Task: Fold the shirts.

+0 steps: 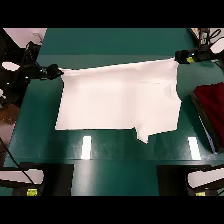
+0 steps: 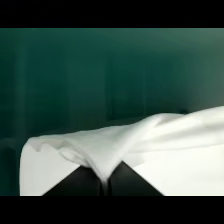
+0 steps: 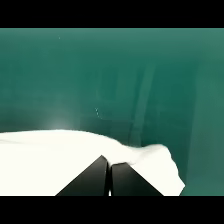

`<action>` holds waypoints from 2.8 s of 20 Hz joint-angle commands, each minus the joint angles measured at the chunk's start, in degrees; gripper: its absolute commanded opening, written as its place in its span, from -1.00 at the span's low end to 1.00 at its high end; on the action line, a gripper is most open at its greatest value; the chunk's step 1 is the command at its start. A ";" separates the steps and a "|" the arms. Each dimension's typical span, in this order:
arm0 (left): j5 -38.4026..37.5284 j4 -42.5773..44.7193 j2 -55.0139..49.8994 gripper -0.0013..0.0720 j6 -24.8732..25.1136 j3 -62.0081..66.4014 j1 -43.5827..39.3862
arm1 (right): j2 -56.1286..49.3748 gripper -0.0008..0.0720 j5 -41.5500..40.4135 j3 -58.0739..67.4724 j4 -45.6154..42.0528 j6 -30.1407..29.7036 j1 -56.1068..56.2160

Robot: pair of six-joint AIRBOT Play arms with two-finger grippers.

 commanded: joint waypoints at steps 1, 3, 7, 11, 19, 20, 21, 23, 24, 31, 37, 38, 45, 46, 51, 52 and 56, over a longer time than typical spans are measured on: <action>3.04 -0.42 -0.92 -0.90 2.99 -0.09 0.04 | -0.46 -0.96 4.79 -1.42 -0.46 -0.04 0.15; 1.99 2.47 -0.98 -0.90 2.99 -0.11 0.04 | 0.98 -0.96 6.01 -6.86 -0.44 -0.04 0.57; -0.55 7.32 -2.71 -0.90 2.97 -0.63 0.04 | 4.57 -0.96 3.13 -19.52 -0.02 0.00 1.77; -1.88 7.98 -4.35 -0.73 2.01 -0.59 0.07 | 6.14 -0.93 1.46 -25.03 0.20 3.34 2.23; -19.47 16.06 0.46 0.61 -5.57 1.77 8.90 | 12.50 0.16 15.63 -20.24 11.63 -1.03 -4.17; -22.58 18.43 1.75 0.50 -5.49 0.81 10.62 | 15.10 0.16 16.65 -21.40 12.13 -1.18 -5.14; -24.96 20.20 3.48 0.28 -4.44 -1.31 11.91 | 17.49 0.16 17.33 -22.73 12.07 -1.66 -5.90; -28.22 22.60 6.91 0.29 -3.85 -8.41 13.25 | 22.23 0.16 17.64 -26.32 12.11 -2.73 -6.93; -28.79 22.82 8.76 0.29 -3.80 -13.03 13.33 | 24.24 0.16 17.33 -28.11 12.09 -3.21 -7.28; -23.43 22.49 21.66 0.28 -3.48 -35.65 13.31 | 31.61 0.16 15.58 -33.94 12.13 -4.57 -7.65; -22.16 18.95 22.45 0.24 -3.45 -38.56 13.31 | 31.89 0.16 16.59 -33.94 12.24 -4.57 -7.63; -22.12 18.01 22.45 -0.12 -3.34 -38.56 12.98 | 31.89 0.16 16.81 -33.94 12.26 -4.55 -7.63; -22.51 17.92 22.49 -0.90 -4.15 -37.22 7.91 | 31.91 0.16 23.39 -34.64 11.17 -4.55 -7.78; -22.95 18.01 22.51 -0.90 -4.76 -36.06 7.91 | 31.91 0.16 24.92 -36.28 10.60 -4.52 -8.41; -26.45 16.61 22.51 -0.90 -4.76 -29.92 7.91 | 31.89 0.56 25.81 -52.85 10.69 -4.50 -15.65; -26.40 16.26 22.51 -0.90 -4.76 -29.42 7.91 | 31.89 0.67 25.88 -55.63 10.69 -4.50 -16.85; -25.51 14.80 22.51 -0.90 -4.74 -29.03 7.91 | 31.89 0.61 22.18 -63.43 14.29 -4.52 -17.90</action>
